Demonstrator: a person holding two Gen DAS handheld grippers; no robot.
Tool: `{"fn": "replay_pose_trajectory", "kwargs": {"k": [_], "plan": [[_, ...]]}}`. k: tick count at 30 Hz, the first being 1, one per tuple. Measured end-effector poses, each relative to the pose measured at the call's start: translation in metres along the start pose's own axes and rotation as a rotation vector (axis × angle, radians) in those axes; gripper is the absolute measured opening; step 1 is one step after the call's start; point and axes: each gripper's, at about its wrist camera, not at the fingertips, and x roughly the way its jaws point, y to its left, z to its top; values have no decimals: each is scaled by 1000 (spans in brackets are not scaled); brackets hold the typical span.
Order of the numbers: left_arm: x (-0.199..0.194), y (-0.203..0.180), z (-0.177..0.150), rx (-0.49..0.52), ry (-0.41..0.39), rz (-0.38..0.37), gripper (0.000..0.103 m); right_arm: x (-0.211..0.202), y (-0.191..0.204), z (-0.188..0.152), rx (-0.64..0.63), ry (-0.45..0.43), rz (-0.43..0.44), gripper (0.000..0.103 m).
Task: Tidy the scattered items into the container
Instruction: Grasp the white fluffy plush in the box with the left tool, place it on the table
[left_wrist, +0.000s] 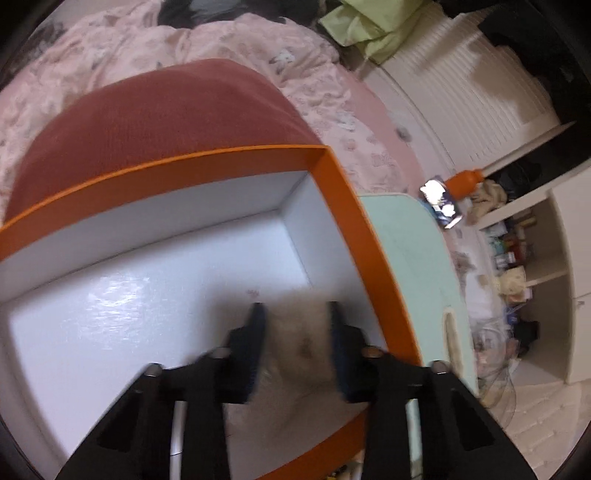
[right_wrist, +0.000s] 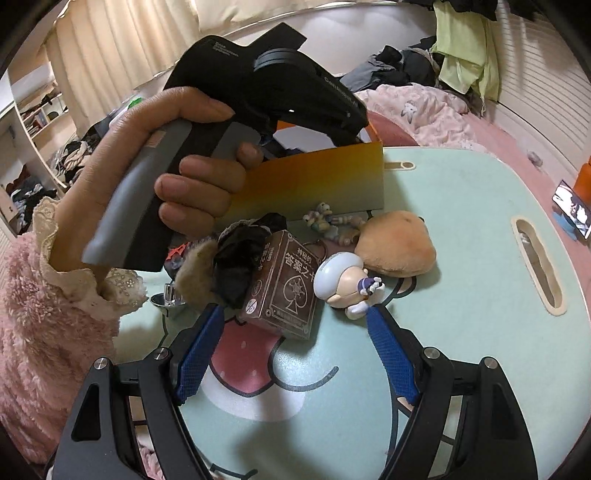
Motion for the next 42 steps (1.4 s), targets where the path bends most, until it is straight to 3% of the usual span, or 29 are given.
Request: {"fn": "replay_pose_trajectory", "kwargs": {"k": [5,11,17,23,27,32,41,42], "plan": [[-15,2,0,40,-64,62,22,1,-2,-1,9,7,3,80],[-82,8,-5,46,-220,64,22,-1,-2,-2,8,4,1,80],[-147,9,-40,103,-349,116,22,-1,-1,-2,7,8,1,80],[-165,36,-104,111,-312,85,22,-2,-1,-1,8,2,-9,80],[-151,52,-150,101,-234,39,22,-1,0,0,3,-1,-14,80],[-129,48,-183,146,-161,-13,22,-3,2,1,-4,-7,-22,80],[-105,25,-202,194,-258,165,22,-4,-4,1,10,-8,-22,80],[-104,23,-202,193,-269,187,27,-3,-4,1,12,-5,-20,80]]}}
